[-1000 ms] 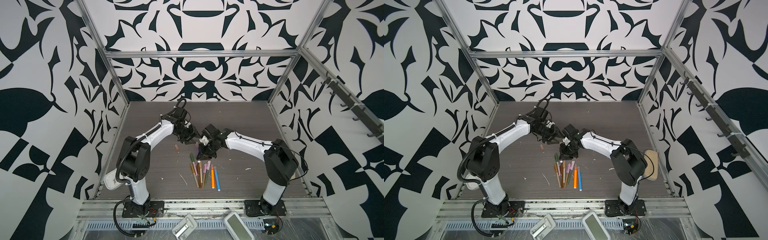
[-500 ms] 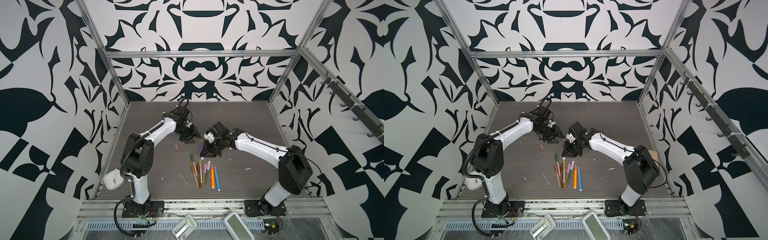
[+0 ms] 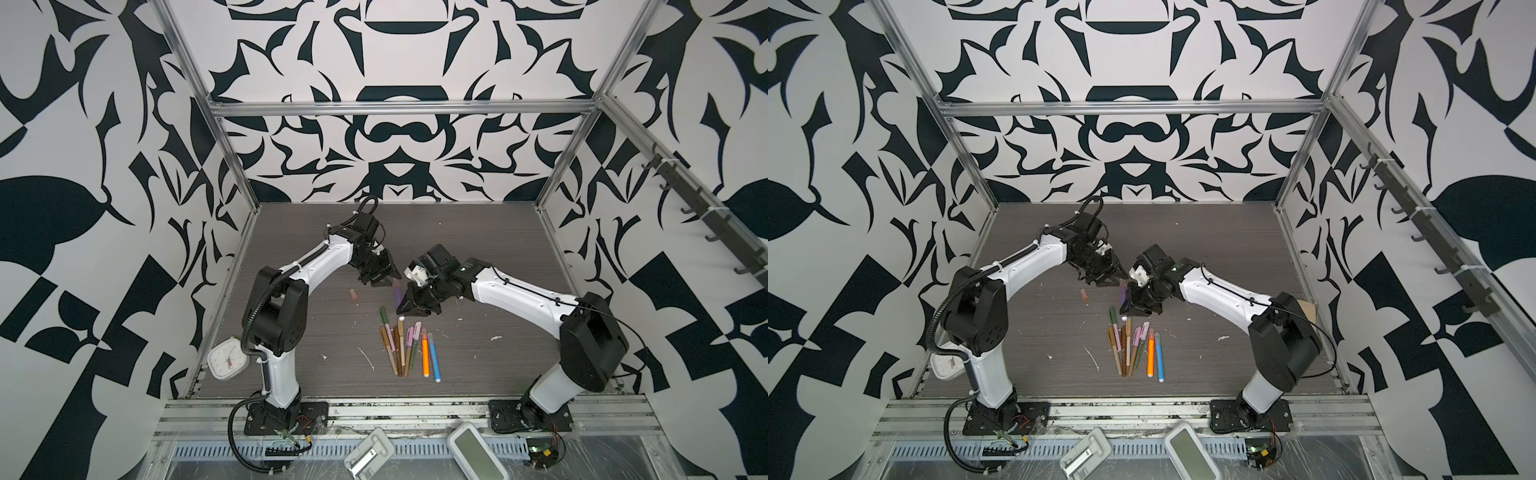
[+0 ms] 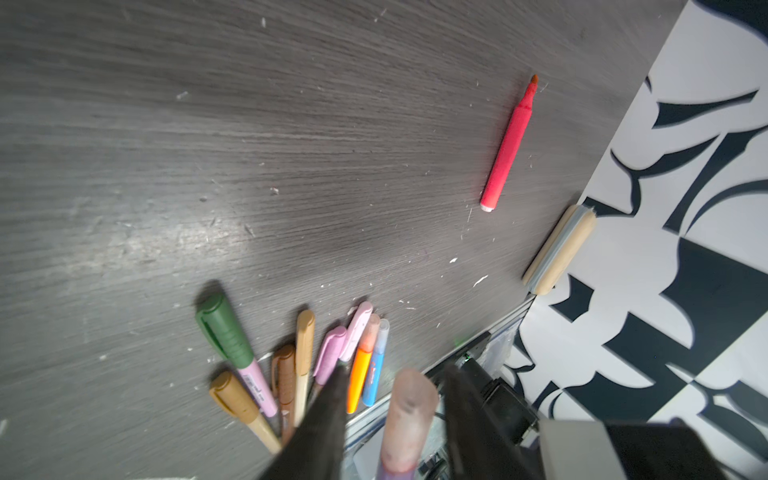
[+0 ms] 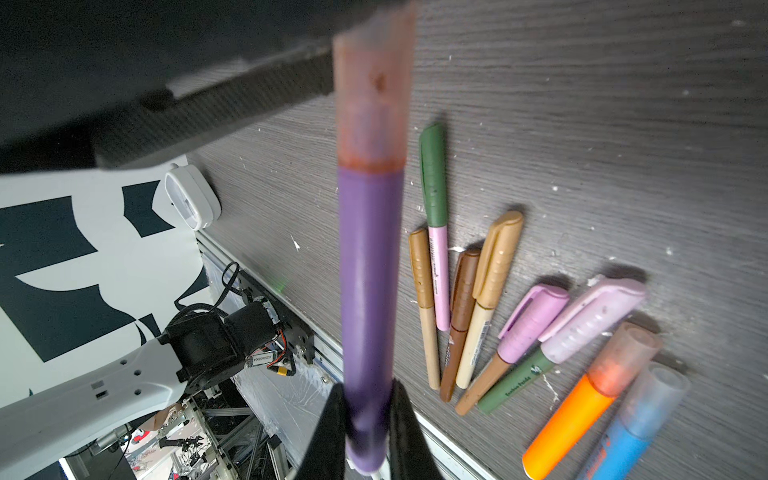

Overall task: Open the pen caps
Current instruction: 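Close the left gripper on the purple highlighter's translucent cap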

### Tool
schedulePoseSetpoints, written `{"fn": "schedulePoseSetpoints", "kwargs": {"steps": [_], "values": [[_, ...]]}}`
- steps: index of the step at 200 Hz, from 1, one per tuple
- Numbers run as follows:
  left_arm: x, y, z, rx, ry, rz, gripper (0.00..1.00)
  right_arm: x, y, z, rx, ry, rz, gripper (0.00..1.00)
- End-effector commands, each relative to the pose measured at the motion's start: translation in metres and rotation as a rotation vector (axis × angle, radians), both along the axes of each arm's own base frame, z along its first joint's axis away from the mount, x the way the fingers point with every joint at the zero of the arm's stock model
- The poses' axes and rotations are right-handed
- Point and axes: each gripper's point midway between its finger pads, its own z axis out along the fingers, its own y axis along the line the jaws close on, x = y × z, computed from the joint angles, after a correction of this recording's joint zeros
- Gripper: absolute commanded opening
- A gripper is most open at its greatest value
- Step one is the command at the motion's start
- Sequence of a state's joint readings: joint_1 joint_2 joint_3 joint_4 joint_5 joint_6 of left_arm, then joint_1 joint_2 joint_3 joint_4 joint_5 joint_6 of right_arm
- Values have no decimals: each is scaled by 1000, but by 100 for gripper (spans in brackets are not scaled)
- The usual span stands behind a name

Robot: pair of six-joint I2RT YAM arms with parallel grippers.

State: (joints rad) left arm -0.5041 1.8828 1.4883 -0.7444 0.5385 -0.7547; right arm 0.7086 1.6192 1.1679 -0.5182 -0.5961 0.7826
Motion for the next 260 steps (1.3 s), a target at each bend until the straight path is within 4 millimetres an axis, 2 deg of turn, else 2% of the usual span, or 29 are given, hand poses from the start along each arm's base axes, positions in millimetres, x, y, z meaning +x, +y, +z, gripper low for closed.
{"fn": "schedulePoseSetpoints", "kwargs": {"steps": [1,79,96,120,133,142,160,168,211,260], "values": [[-4,1,-1,5,14,1,31,3,7,23,53,-57,22,1],[-13,-3,1,4,9,-7,34,13,5,32,51,-92,29,1],[-15,-5,2,0,5,-13,25,14,4,33,51,-93,30,1],[-13,-5,4,1,-6,-12,6,14,-1,33,43,-91,29,1],[-13,-5,5,0,-10,-12,0,14,-3,32,39,-90,26,1],[-13,-6,5,-2,-10,-14,0,14,-5,32,38,-90,22,5],[-13,-6,6,-5,-12,-16,0,18,-8,32,25,-101,9,27],[-14,-7,7,-8,-13,-18,0,21,-9,32,16,-104,2,32],[-14,-7,11,-12,-22,-22,0,36,-10,27,-4,-102,-22,33],[-13,-7,13,-14,-23,-18,0,41,0,23,10,-71,-5,33]]}}
